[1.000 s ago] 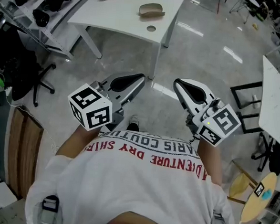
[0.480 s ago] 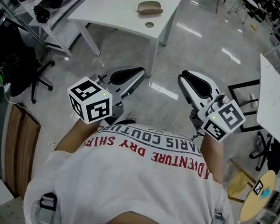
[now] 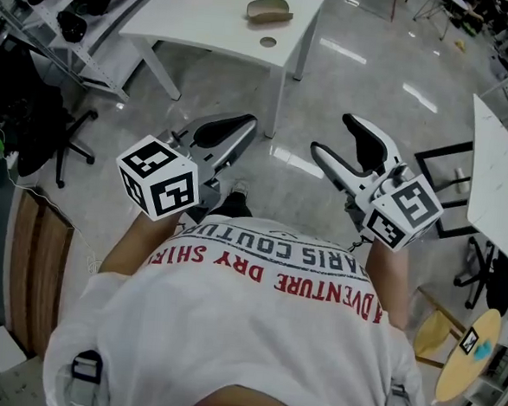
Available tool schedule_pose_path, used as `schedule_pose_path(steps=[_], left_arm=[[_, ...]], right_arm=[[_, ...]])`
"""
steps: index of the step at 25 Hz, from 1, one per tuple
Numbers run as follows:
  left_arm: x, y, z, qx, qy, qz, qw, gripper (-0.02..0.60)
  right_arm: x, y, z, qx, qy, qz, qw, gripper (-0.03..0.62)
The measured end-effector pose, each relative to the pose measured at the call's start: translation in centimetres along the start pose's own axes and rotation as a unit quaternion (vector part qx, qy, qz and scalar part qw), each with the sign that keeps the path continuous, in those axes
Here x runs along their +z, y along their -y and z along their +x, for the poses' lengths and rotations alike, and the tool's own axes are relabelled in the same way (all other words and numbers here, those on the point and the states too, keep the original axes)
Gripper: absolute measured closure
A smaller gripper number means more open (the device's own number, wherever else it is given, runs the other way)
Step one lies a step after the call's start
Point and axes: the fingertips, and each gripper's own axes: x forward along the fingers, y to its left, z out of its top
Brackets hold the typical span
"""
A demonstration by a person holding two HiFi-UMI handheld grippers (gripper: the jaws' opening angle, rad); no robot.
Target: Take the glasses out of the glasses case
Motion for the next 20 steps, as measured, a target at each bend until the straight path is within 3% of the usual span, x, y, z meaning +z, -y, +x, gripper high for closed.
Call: schedule_pose_path(steps=[10, 20], left_arm=[[0.5, -7.2, 1.8, 0.018, 0.005, -0.024, 0.9995, 0.546], [4.2, -19.6, 5.7, 0.015, -0.013, -0.056, 0.9982, 0.546]], right_arm=[[-0.7, 5.3, 6.1, -0.005, -0.008, -0.001, 1.000, 0.283], [-0.2, 12.4, 17.4, -0.003, -0.041, 0.018, 0.999, 0.283]])
